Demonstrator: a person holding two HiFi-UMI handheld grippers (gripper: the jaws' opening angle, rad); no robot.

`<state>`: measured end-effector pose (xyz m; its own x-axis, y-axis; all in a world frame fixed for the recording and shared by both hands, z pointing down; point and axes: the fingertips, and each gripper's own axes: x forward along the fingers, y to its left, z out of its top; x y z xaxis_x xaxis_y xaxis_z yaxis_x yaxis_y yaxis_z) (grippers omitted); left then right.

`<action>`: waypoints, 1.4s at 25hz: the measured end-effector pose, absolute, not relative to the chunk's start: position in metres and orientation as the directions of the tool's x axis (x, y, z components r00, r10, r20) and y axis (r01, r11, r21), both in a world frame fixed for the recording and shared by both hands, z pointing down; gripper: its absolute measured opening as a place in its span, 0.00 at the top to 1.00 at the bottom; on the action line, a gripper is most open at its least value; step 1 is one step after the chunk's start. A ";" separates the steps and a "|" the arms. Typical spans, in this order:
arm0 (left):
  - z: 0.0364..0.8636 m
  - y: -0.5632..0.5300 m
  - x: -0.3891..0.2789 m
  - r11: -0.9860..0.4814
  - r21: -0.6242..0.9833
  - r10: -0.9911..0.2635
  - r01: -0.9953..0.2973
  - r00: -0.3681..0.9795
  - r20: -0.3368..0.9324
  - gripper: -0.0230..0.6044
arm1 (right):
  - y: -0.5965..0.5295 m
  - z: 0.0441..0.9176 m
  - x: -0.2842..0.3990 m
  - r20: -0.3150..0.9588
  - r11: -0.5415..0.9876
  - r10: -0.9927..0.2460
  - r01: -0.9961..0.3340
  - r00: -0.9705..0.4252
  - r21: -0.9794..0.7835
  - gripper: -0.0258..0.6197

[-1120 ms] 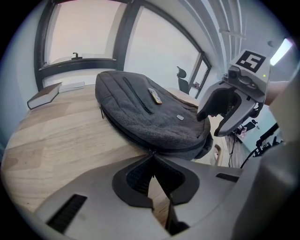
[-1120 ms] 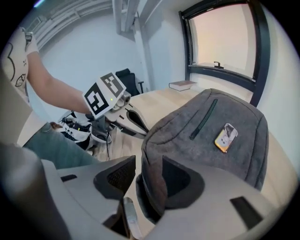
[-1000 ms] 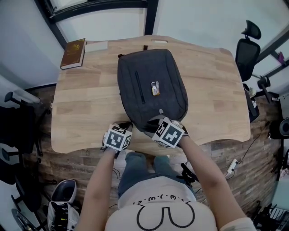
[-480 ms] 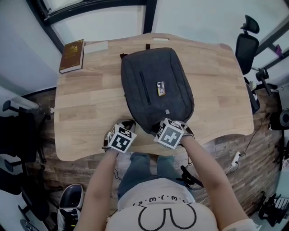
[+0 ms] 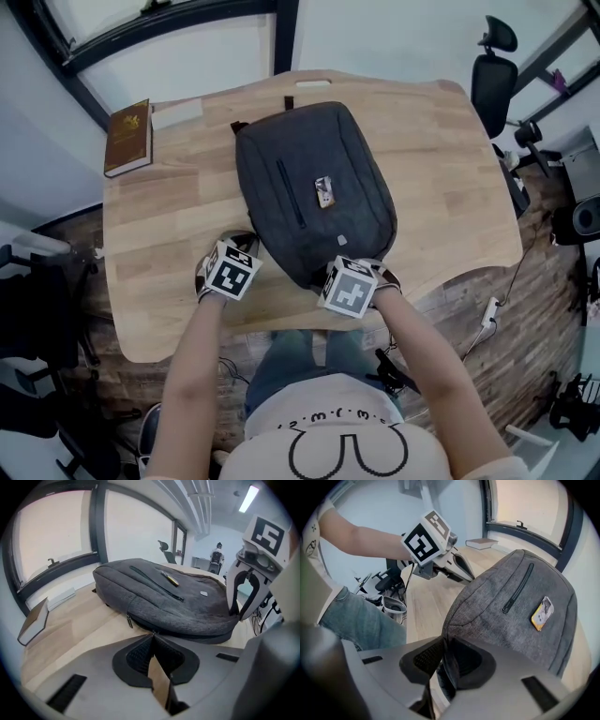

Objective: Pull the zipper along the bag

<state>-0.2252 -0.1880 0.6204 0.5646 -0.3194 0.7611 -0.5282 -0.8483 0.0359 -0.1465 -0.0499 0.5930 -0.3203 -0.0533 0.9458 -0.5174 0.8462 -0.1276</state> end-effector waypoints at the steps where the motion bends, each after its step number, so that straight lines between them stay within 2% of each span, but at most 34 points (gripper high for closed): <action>1: 0.619 -0.195 -0.228 -0.843 0.037 -0.327 -0.537 0.565 0.758 0.93 | -0.051 0.593 -0.148 0.944 0.846 -0.052 -0.517 -0.325 -0.132 0.77; 11: 0.616 -0.243 -0.236 -0.813 0.039 -0.360 -0.580 0.555 0.750 0.93 | -0.058 0.592 -0.161 0.934 0.853 -0.046 -0.500 -0.355 -0.148 0.77; 17: 0.613 -0.258 -0.247 -0.726 0.093 -0.413 -0.681 0.540 0.733 0.93 | -0.072 0.586 -0.182 0.877 0.786 -0.079 -0.571 -0.474 -0.238 0.73; 19: 0.609 -0.259 -0.249 -0.707 0.078 -0.436 -0.703 0.520 0.735 0.88 | -0.079 0.578 -0.184 0.849 0.757 -0.126 -0.603 -0.513 -0.252 0.68; 24: 0.587 -0.254 -0.257 -0.652 0.015 -0.531 -0.758 0.470 0.706 0.68 | -0.098 0.545 -0.167 0.786 0.717 -0.259 -0.657 -0.561 -0.233 0.70; 28: 0.550 -0.241 -0.254 -0.578 0.026 -0.637 -0.815 0.471 0.609 0.67 | -0.119 0.515 -0.133 0.728 0.694 -0.389 -0.699 -0.565 -0.172 0.72; 35: 0.495 -0.209 -0.237 -0.461 0.066 -0.758 -0.885 0.432 0.489 0.67 | -0.154 0.436 -0.064 0.545 0.594 -0.658 -0.803 -0.520 -0.048 0.86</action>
<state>-0.2367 -0.2093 0.4951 0.4317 -0.7580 0.4890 -0.8848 -0.4613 0.0659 -0.0638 -0.1540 0.4360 -0.5195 -0.6584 0.5446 -0.8031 0.5938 -0.0482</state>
